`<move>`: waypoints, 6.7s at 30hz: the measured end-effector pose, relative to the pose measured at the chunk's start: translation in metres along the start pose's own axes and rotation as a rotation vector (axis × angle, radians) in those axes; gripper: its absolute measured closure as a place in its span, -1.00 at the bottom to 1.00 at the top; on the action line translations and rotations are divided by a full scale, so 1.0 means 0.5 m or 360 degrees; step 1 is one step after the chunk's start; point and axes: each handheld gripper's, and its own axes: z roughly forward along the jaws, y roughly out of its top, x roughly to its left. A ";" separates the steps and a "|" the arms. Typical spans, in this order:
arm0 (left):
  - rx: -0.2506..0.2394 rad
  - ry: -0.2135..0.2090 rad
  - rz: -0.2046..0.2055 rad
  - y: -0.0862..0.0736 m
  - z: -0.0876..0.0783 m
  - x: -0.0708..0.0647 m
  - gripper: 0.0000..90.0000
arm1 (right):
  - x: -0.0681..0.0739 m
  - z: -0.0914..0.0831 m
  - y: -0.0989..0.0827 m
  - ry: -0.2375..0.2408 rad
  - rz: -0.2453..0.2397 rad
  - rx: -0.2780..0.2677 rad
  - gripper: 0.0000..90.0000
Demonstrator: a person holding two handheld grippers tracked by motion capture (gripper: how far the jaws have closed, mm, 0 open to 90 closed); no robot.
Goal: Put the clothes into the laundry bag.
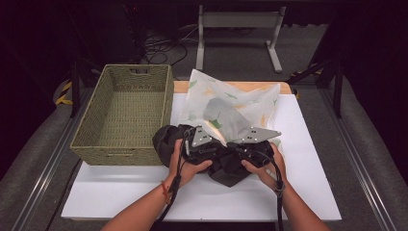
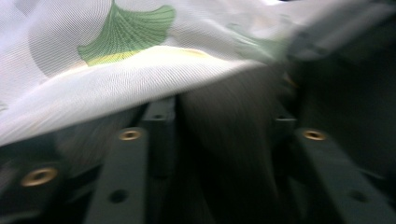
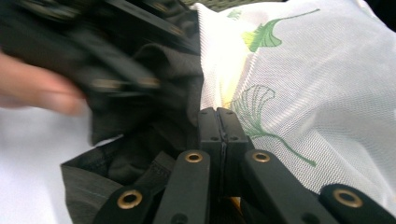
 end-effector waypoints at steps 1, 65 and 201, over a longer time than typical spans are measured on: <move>0.0001 -0.0005 0.0024 -0.001 -0.017 -0.002 0.14 | -0.002 -0.002 -0.001 -0.0002 0.0012 0.0002 1.00; -0.0011 -0.0270 -0.0084 -0.019 0.040 0.014 0.61 | 0.020 -0.004 -0.005 0.0140 0.0009 0.0056 1.00; 0.0308 -0.0268 0.0415 -0.051 0.085 -0.103 0.76 | 0.042 -0.036 -0.030 0.0110 -0.0039 0.0037 1.00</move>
